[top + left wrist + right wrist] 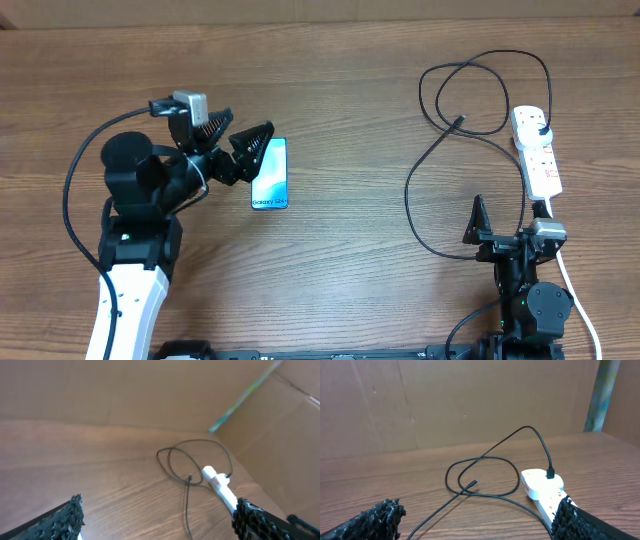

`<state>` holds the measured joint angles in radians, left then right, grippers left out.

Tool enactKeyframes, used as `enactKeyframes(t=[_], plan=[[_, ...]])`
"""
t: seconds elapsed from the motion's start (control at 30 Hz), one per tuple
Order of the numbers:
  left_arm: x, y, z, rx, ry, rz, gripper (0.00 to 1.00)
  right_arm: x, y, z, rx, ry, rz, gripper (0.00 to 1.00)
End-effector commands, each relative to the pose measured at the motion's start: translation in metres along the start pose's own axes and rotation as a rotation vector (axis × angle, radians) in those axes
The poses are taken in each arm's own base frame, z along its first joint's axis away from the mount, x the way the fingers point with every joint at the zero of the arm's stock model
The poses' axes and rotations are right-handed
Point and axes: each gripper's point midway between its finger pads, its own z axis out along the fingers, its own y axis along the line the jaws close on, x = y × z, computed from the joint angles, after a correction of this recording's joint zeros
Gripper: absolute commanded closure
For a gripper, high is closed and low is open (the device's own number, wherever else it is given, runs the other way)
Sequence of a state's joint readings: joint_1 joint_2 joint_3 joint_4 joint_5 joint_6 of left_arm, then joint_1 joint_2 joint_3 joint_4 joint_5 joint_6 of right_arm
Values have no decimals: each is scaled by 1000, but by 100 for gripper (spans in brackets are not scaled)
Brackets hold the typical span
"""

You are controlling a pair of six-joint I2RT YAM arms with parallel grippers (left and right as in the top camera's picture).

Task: Plug charger to phone and switch on socket
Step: 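Move the left gripper forward over the blue smartphone, then lower the left gripper onto the smartphone and close on its sides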

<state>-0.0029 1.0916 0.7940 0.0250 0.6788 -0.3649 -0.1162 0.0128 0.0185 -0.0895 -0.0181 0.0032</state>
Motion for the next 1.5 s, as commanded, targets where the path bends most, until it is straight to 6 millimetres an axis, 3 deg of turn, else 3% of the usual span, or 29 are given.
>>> enactKeyframes(t=[0.0,0.13,0.3,0.57,0.77,1.17,1.47], plan=[[-7,10,3,-158,-5,7,0,1,-1,0,6,-6,-1,0],[1,19,3,-331,59,-9,0,1,-1,0,6,-6,-1,0],[7,14,17,-379,156,-40,0,1,-1,0,6,-6,-1,0],[53,50,47,-499,344,-116,0,1,-1,0,6,-6,-1,0],[73,64,58,-514,422,-89,0,1,-1,0,6,-6,-1,0],[105,45,60,-521,531,-25,0,1,-1,0,6,-6,-1,0],[108,46,59,-635,499,1,0,1,-1,0,6,-6,-1,0]])
